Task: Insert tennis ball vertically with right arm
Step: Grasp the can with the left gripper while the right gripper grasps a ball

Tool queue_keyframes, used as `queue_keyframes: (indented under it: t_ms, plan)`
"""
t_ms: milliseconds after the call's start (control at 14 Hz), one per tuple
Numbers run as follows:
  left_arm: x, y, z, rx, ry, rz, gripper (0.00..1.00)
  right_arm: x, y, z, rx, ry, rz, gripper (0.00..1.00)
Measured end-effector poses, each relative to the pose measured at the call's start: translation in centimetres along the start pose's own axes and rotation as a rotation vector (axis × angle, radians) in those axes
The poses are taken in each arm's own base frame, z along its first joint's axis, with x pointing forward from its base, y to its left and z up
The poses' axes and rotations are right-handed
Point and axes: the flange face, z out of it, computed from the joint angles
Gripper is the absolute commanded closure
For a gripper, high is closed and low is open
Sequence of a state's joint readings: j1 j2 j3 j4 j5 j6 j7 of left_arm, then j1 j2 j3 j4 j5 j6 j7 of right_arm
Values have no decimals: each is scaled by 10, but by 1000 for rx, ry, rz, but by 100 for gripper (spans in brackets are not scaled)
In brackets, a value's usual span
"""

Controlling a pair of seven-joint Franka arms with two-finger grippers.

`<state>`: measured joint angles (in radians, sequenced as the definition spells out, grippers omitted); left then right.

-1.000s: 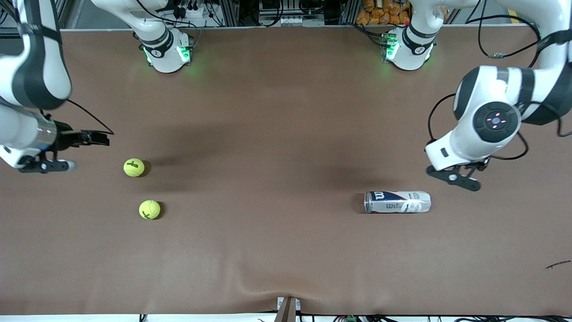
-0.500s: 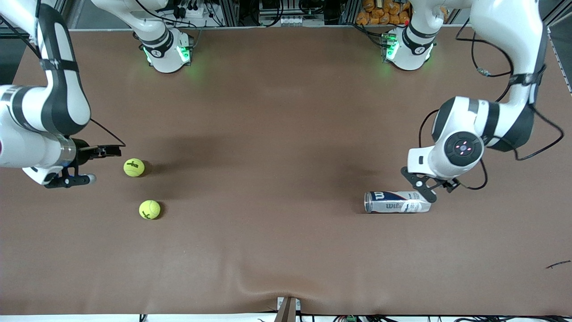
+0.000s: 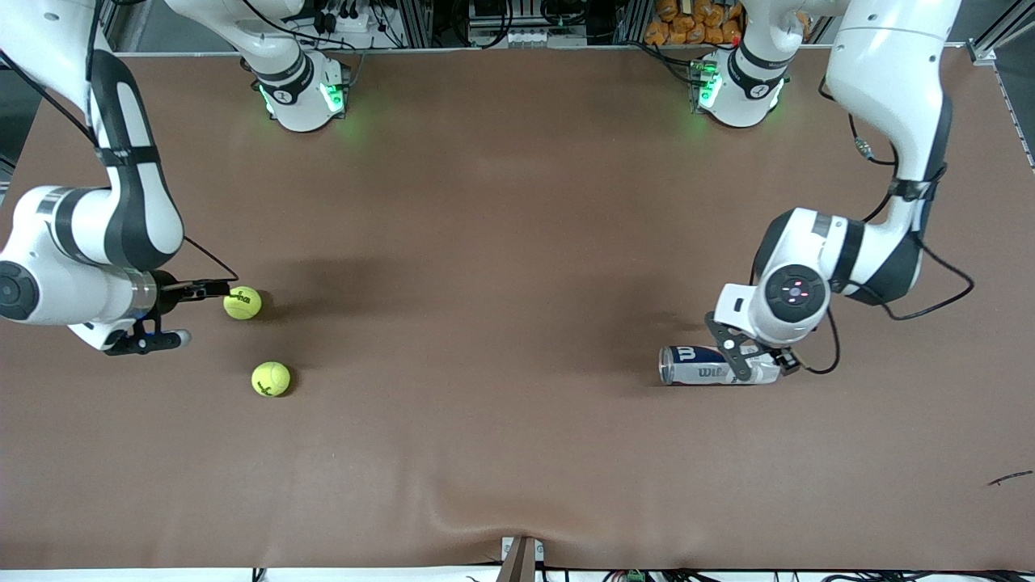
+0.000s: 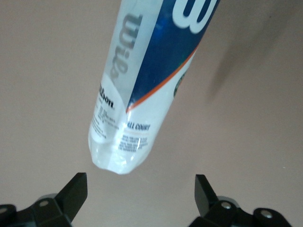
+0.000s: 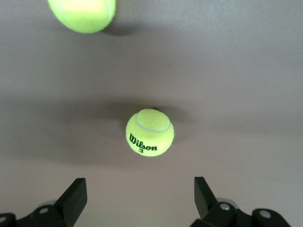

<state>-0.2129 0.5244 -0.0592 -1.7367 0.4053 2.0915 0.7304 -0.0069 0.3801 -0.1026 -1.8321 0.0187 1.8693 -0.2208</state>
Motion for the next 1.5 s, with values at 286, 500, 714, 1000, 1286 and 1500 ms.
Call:
queue_keyframes:
  t_ms: [286, 500, 714, 1000, 1286, 1500]
  plan:
    - [18, 5, 10, 70, -72, 93, 0, 7, 18, 31, 10, -35, 44, 0]
    - [27, 6, 28, 83, -85, 124, 0, 8, 17, 46, 8, -31, 99, 0]
    - [34, 7, 40, 101, -92, 152, 0, 7, 14, 60, 4, -16, 145, 0]
    - [44, 9, 41, 161, -112, 211, 0, 9, 4, 74, -3, -9, 230, 0]
    - [51, 12, 52, 187, -126, 251, 0, 10, 6, 107, -4, -43, 244, 0]
    - [57, 14, 57, 205, -116, 273, 0, 13, 7, 126, 5, -65, 255, 0]
